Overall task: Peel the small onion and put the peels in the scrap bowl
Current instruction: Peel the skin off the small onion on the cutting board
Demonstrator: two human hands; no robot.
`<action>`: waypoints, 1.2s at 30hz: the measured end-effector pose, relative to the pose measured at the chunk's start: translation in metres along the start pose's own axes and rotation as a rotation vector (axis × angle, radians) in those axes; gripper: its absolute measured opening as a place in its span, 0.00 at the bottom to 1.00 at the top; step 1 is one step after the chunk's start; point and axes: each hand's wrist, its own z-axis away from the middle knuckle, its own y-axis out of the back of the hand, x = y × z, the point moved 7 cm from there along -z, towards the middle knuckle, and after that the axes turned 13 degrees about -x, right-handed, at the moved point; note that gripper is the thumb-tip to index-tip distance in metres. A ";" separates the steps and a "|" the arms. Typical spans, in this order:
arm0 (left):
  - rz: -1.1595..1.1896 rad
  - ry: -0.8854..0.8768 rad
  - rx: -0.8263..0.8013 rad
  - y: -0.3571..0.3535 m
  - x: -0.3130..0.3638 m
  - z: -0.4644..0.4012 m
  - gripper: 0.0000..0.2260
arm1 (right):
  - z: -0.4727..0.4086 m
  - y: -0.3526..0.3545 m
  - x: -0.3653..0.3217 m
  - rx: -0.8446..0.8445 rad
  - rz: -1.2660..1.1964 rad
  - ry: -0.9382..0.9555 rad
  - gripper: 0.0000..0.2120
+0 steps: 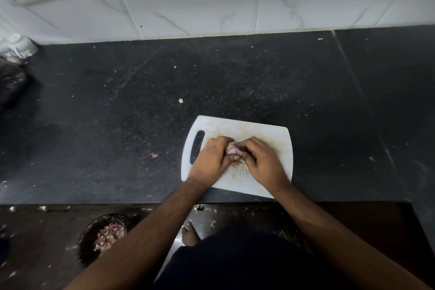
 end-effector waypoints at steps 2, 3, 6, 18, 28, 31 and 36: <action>0.012 0.007 0.000 0.000 -0.001 -0.001 0.18 | 0.001 0.001 0.000 0.005 -0.006 0.001 0.06; 0.016 0.011 0.000 0.000 -0.001 -0.001 0.18 | 0.001 0.001 0.000 0.006 -0.005 -0.004 0.06; 0.013 0.026 -0.001 0.000 -0.001 -0.001 0.18 | 0.000 0.000 0.001 0.011 0.027 -0.018 0.06; -0.312 0.020 0.090 -0.008 0.011 -0.006 0.19 | -0.009 -0.005 0.006 -0.005 0.176 -0.107 0.07; -0.366 0.030 0.083 -0.009 0.013 -0.007 0.17 | -0.016 -0.006 0.008 -0.055 0.279 -0.159 0.04; -0.366 0.044 0.099 -0.009 0.014 -0.007 0.18 | -0.013 -0.005 0.005 -0.038 0.241 -0.122 0.05; -0.318 0.052 0.108 -0.007 0.015 -0.008 0.23 | -0.008 -0.004 0.003 -0.008 0.199 -0.075 0.13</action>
